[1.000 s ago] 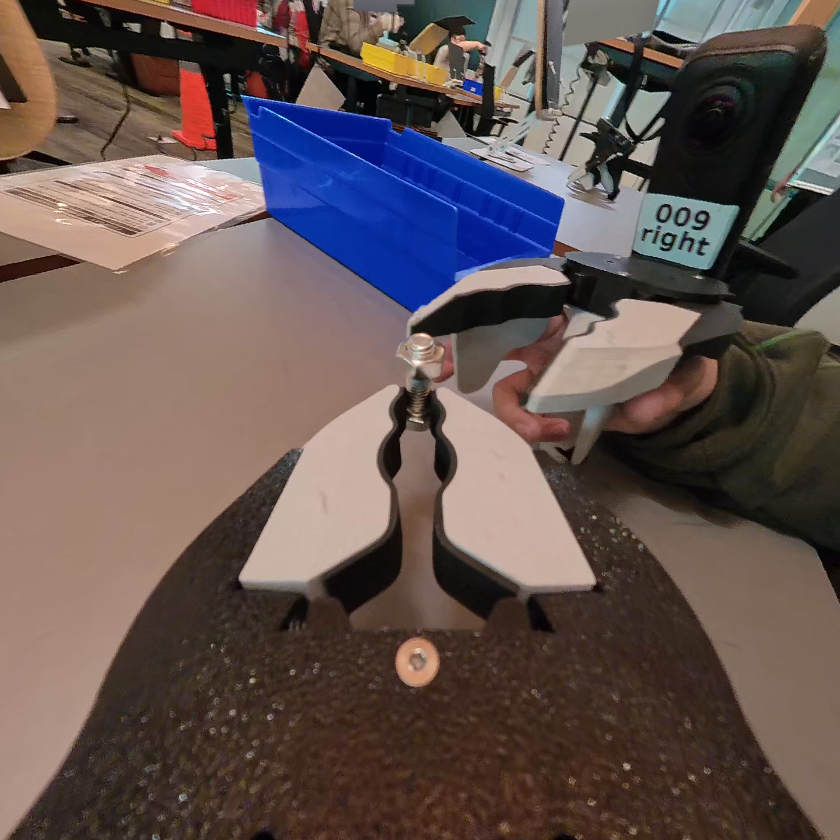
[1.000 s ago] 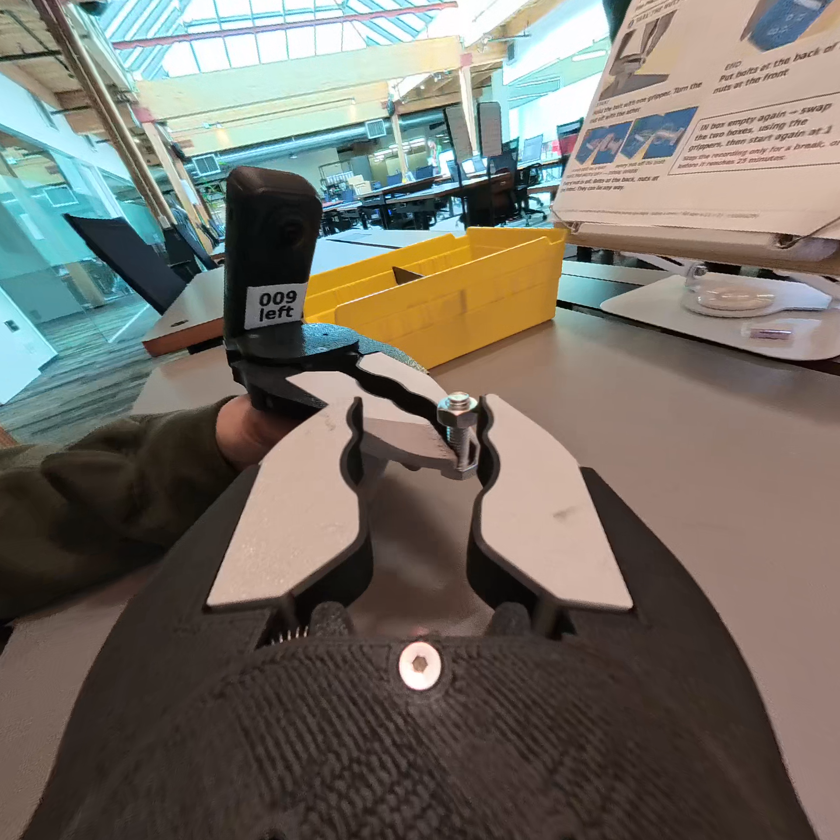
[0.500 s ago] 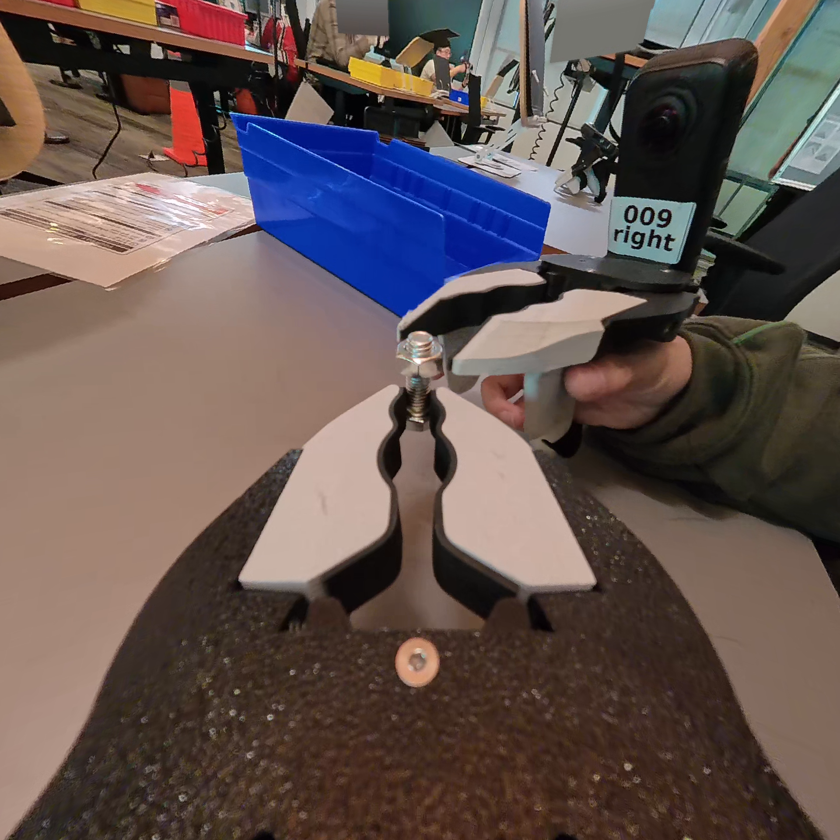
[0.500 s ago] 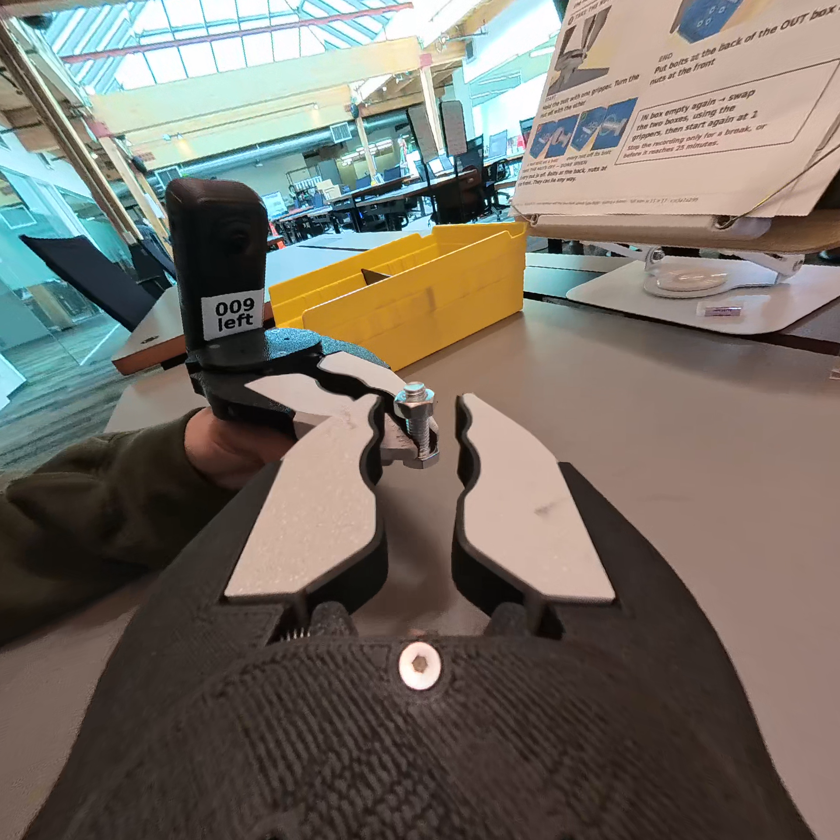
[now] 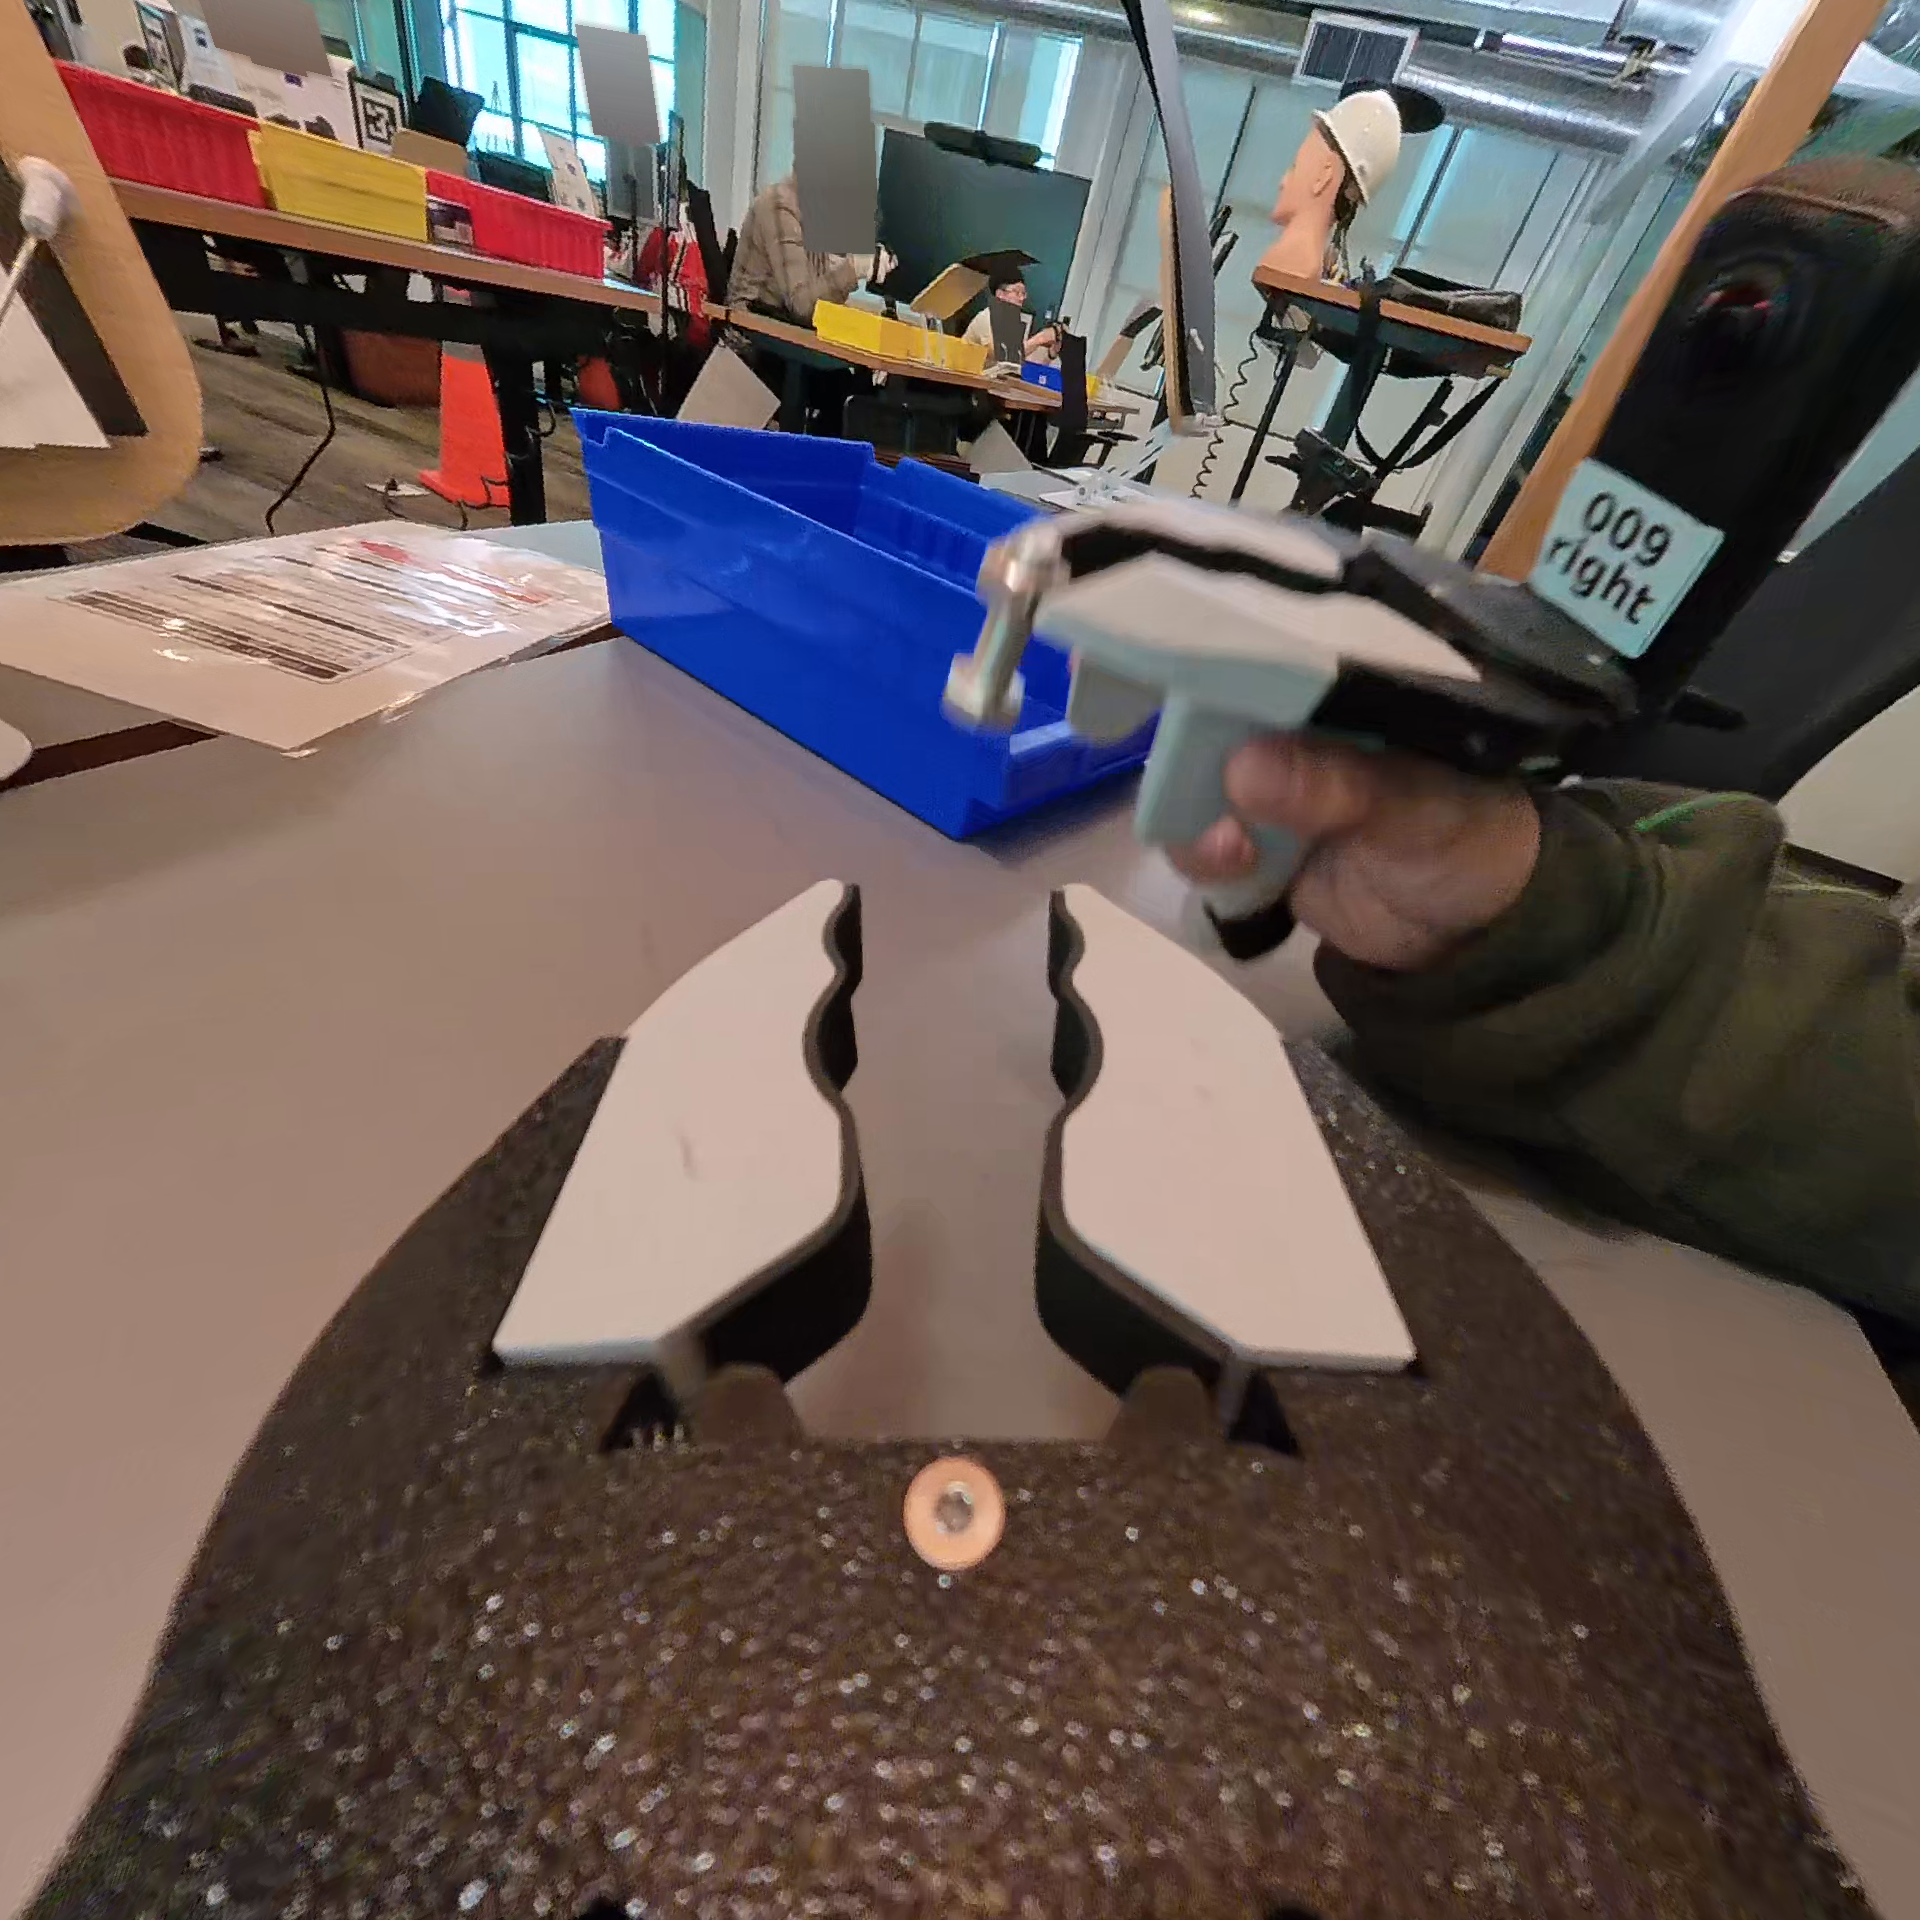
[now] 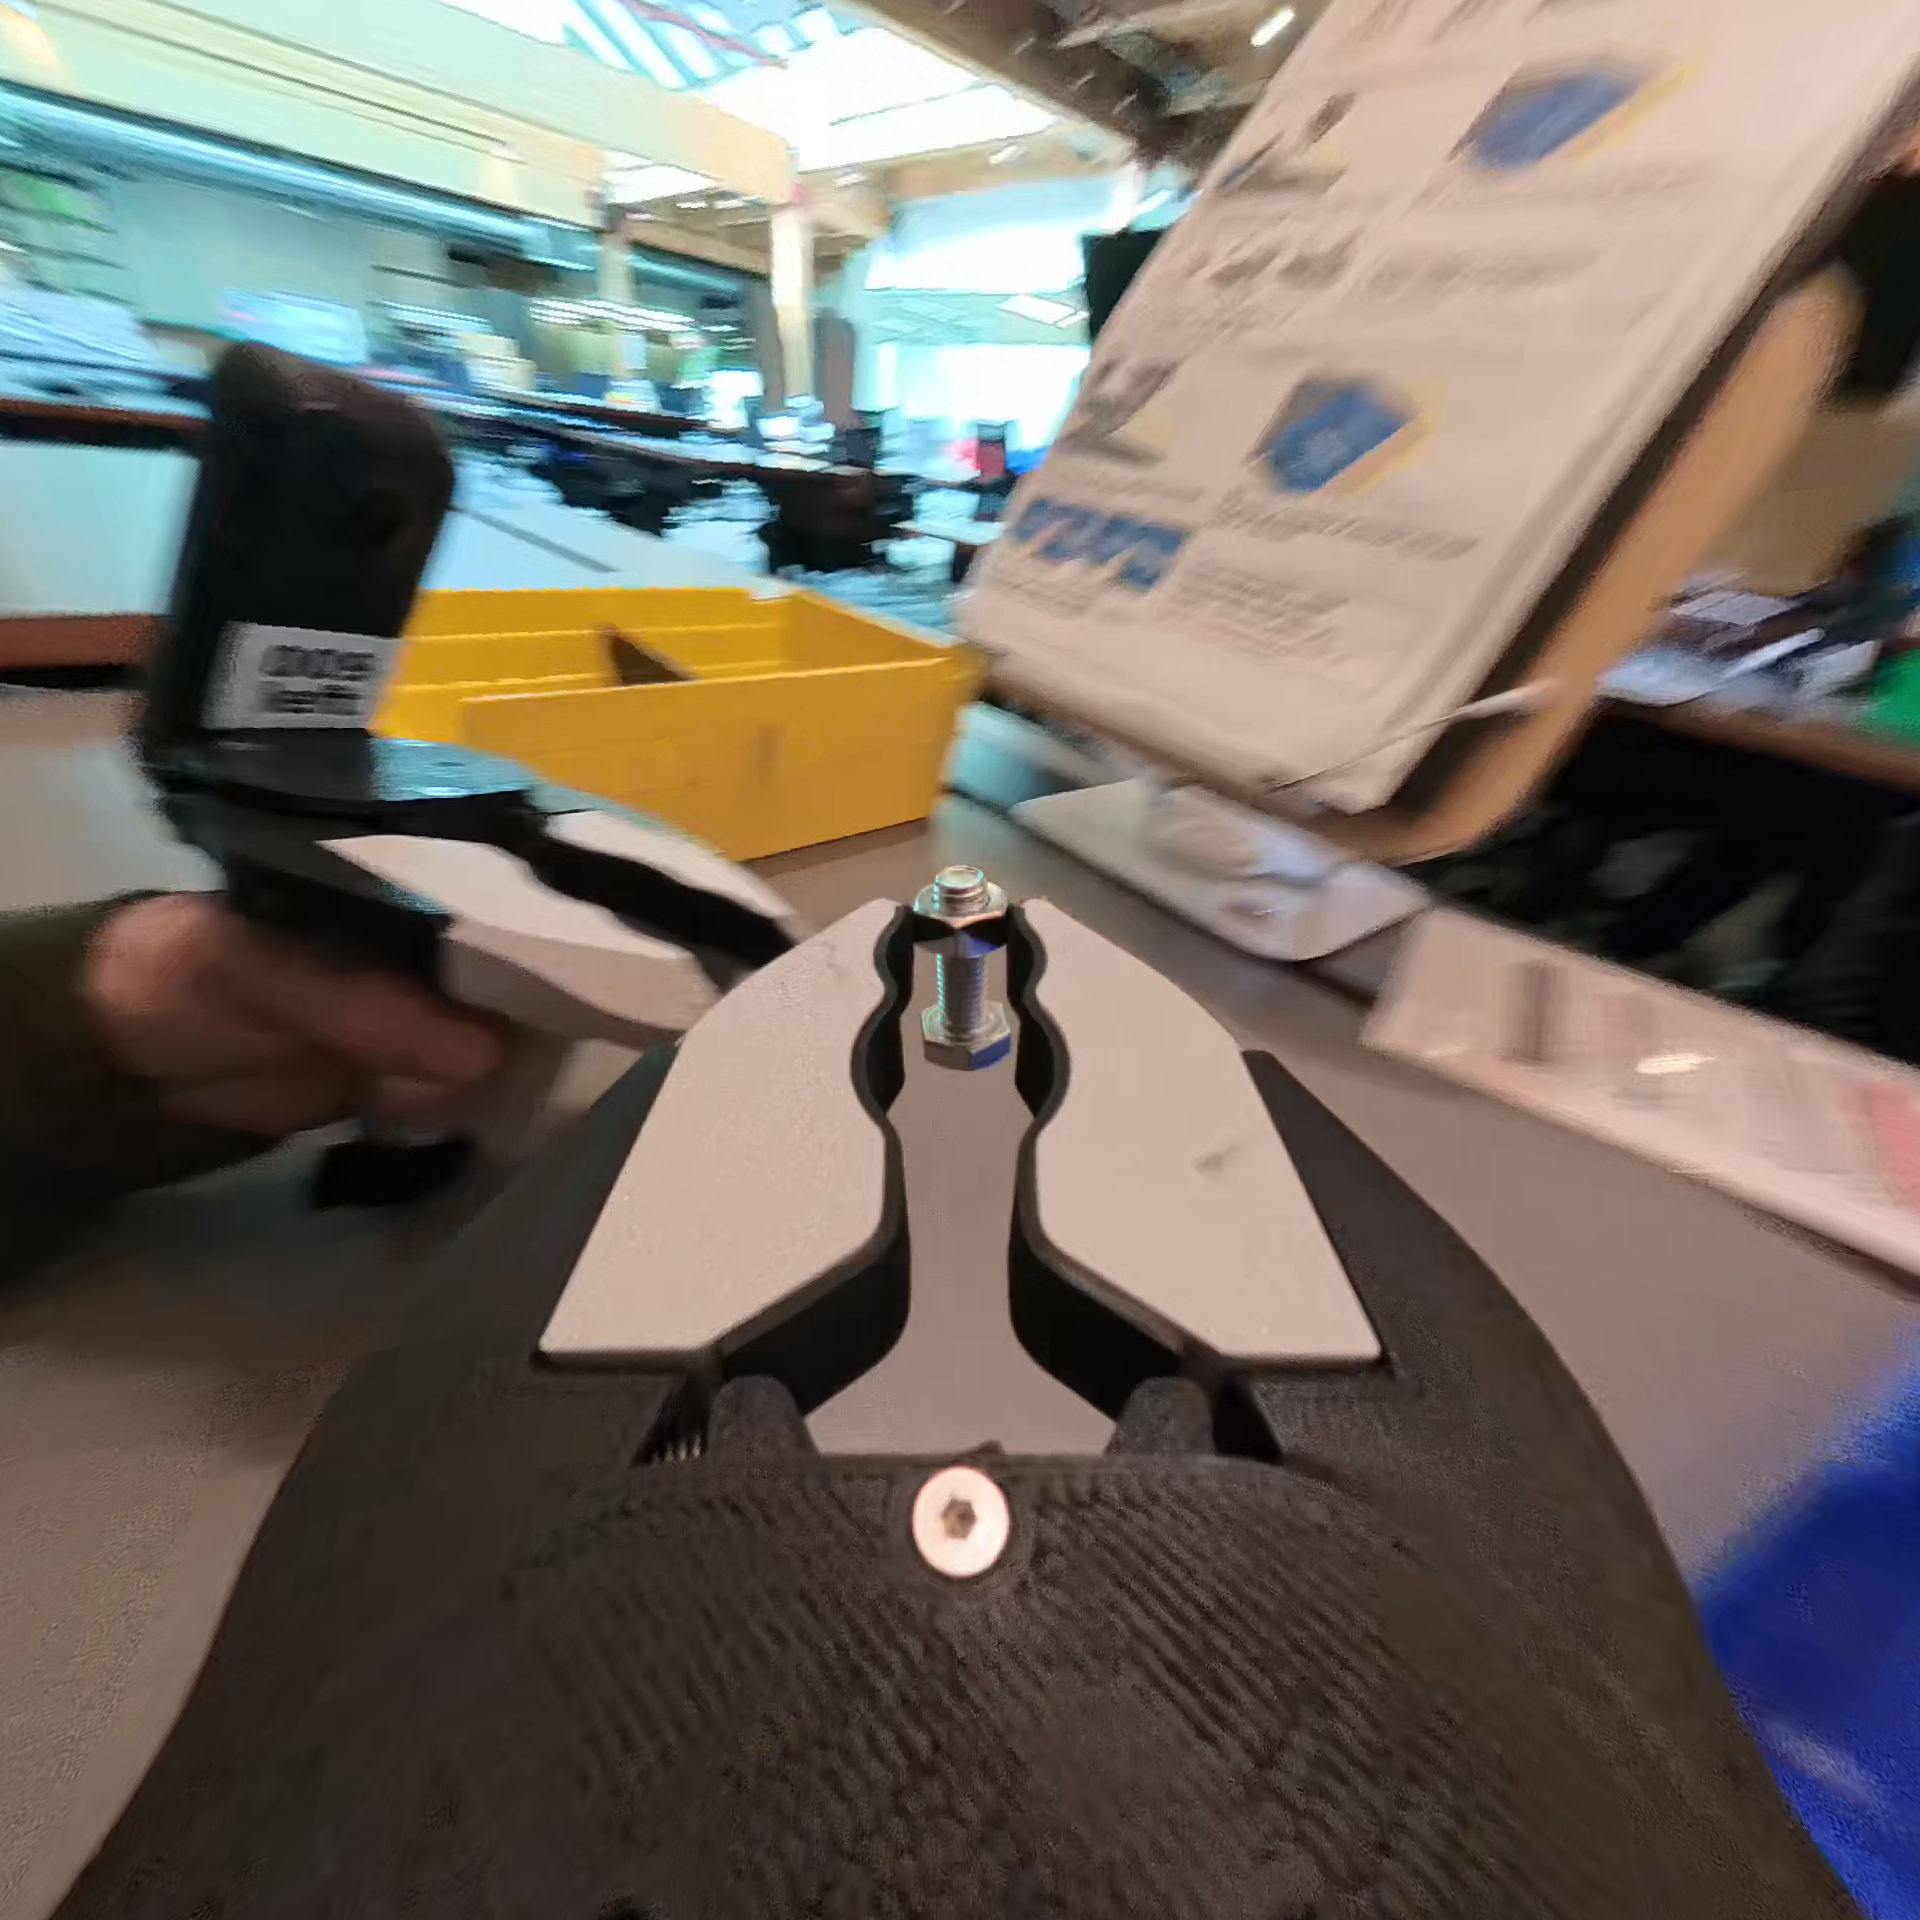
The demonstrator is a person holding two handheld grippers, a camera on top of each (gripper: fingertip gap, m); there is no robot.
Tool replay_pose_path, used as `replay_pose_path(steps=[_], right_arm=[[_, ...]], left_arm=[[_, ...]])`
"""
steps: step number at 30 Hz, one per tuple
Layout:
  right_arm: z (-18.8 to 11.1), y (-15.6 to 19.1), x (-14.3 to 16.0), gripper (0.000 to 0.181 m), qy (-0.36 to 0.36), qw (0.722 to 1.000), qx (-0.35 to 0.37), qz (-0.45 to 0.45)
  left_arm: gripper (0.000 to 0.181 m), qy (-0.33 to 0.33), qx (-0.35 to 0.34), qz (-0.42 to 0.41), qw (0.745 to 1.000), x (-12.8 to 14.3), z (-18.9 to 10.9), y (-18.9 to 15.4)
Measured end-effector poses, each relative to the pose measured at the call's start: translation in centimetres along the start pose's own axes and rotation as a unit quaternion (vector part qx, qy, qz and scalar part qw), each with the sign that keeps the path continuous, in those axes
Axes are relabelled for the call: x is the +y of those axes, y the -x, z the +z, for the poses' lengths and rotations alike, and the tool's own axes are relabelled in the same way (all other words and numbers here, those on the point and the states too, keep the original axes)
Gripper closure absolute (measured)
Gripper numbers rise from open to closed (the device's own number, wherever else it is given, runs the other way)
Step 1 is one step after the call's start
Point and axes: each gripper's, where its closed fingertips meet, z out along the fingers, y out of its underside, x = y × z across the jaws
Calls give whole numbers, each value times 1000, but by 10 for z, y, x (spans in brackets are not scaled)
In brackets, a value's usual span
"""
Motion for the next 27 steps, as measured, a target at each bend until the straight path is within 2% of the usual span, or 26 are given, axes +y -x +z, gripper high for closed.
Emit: replay_pose_path(steps=[2,4,7,11,14,15,17,19,22,24,27], right_arm=[[-22,-42,-16,164,-10,990,106,-89],[-53,-90,-23,164,15,959,215,-183],[-97,-153,-7,165,89,916,321,-222],[-118,-193,34,164,172,903,328,-216],[-114,-199,65,164,220,909,286,-208],[-112,-198,66,163,214,913,278,-210],[-113,-196,55,143,184,918,275,-219],[-126,-202,42,134,166,917,297,-209],[-151,-213,19,136,106,921,332,-174],[-166,-220,6,139,60,922,355,-142],[-182,-228,-2,141,45,907,394,-143]], left_arm=[[150,-4,3,1,1000,-1,-1,-1],[153,-9,12,-1,1000,-2,0,-4],[154,2,18,-3,1000,1,1,-6],[154,12,22,11,1000,5,4,-10],[154,21,23,24,999,8,5,-11],[154,24,22,29,999,8,6,-12],[152,29,16,45,998,10,6,-13],[149,37,5,63,997,12,9,-13],[134,59,-11,89,994,17,18,-13],[121,49,-17,97,994,14,32,-17],[117,51,-20,75,996,-2,66,-30]])
